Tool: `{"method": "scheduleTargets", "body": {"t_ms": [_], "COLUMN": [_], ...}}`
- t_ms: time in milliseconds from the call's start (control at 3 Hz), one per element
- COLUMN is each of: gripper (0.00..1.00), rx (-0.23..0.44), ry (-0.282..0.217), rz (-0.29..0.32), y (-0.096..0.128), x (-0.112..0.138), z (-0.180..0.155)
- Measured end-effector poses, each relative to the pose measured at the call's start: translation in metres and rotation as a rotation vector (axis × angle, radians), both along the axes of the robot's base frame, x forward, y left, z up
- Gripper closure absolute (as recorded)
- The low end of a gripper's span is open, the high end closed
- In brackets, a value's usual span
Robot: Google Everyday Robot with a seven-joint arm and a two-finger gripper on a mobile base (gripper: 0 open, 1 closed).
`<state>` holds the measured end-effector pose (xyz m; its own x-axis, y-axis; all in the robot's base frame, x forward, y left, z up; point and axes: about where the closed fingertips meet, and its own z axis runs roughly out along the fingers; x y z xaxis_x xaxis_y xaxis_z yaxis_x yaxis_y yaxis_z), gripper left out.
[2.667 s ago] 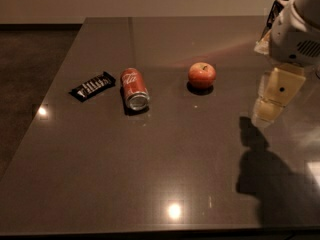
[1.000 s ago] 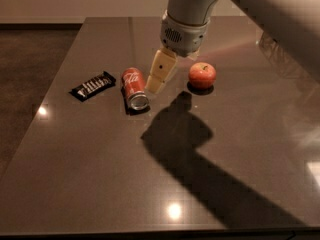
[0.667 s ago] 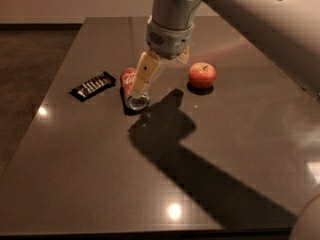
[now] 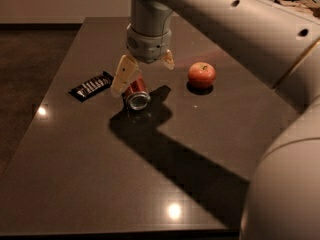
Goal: Pick coke can
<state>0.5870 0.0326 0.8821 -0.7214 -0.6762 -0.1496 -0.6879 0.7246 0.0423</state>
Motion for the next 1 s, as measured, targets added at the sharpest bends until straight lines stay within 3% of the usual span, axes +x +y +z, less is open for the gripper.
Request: {"method": "scheduleTargets", "body": {"t_ms": [667, 1000], "gripper": [0.0, 0.18], "rx": [-0.021, -0.043], "ry": [0.028, 0.04], "rz": [-0.015, -0.008], "y": [0.031, 0.036], "x": [0.006, 0.006], "z": [-0.022, -0.031]}}
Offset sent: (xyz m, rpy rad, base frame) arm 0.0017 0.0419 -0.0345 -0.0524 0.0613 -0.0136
